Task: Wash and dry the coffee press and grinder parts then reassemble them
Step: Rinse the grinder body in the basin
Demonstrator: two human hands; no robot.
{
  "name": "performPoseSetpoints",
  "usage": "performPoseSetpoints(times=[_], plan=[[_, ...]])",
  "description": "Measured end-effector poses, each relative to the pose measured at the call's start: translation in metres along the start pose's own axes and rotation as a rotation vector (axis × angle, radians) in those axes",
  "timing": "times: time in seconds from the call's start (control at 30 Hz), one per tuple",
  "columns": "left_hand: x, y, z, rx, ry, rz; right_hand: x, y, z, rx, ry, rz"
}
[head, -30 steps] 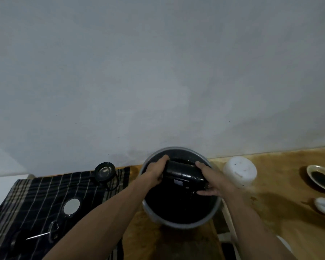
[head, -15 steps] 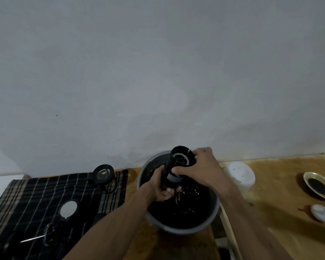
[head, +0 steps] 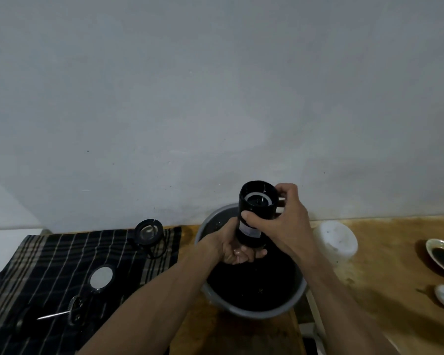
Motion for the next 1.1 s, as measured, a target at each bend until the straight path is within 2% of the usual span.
performPoseSetpoints(times=[0.2,0.33,0.4,0.53,0.63,0.73,0.83,0.9,0.97,1.03,1.1], plan=[[-0.019,-0.025,0.003,0.204,-0.063,0.042,0.029,0.006,-0.013,-0.008,0.073,-0.062],[-0.015,-0.022,0.005,0.218,-0.084,0.059,0.035,0.003,-0.01,0.004,0.112,-0.036],[-0.01,-0.029,0.004,0.287,-0.074,0.03,0.034,0.004,-0.005,-0.067,0.134,-0.074],[0.008,-0.045,-0.007,0.458,0.007,0.116,0.03,0.002,0.008,-0.332,0.078,-0.331],[0.054,-0.043,-0.033,0.646,0.273,0.168,0.048,0.003,0.004,-0.517,0.071,-0.521],[0.107,-0.031,-0.067,0.817,0.535,0.389,0.068,0.014,-0.011,-0.54,0.122,-0.537],[0.138,-0.001,-0.104,1.025,0.709,0.897,0.074,0.032,-0.024,-0.445,0.08,-0.492],[0.145,0.038,-0.13,1.079,0.913,1.153,0.071,0.038,-0.03,-0.324,0.068,-0.415],[0.142,0.072,-0.143,1.061,1.103,1.33,0.073,0.037,-0.037,-0.196,0.108,-0.339],[0.132,0.086,-0.147,1.027,1.202,1.446,0.076,0.036,-0.042,-0.111,0.148,-0.306],[0.124,0.086,-0.148,1.026,1.245,1.445,0.082,0.034,-0.046,-0.07,0.166,-0.298]])
Point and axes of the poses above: each hand's wrist, its own z-axis towards the middle knuckle, its own y-axis out of the palm, x = y × z, the point moved 10 cm from there along z, towards the middle knuckle, and after that the axes turned 13 degrees about x, right-handed, at the moved point
